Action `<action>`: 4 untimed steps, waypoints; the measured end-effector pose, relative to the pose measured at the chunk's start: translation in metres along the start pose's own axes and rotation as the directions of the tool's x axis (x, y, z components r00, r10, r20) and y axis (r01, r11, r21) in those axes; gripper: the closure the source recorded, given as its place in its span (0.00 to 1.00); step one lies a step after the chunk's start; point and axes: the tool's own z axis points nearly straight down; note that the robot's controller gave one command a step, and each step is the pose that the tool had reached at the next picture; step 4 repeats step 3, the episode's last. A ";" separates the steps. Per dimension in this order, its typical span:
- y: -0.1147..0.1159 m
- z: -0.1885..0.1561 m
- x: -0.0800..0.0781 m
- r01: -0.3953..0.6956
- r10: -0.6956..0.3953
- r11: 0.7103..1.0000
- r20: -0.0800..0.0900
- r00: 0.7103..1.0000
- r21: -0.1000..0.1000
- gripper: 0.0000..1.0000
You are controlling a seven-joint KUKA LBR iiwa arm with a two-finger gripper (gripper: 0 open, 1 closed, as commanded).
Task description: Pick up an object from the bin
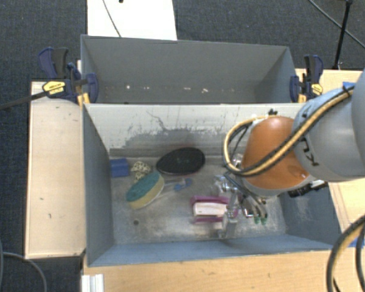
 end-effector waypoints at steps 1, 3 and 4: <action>0.000 0.000 0.000 -0.001 0.001 1.000 0.000 1.000 0.000 1.00; -0.060 -0.194 0.010 0.347 -0.347 0.938 0.004 0.938 0.003 1.00; -0.060 -0.194 0.010 0.347 -0.347 0.938 0.004 0.938 0.003 1.00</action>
Offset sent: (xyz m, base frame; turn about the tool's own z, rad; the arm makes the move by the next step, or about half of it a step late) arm 0.0000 0.0000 0.0000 0.0000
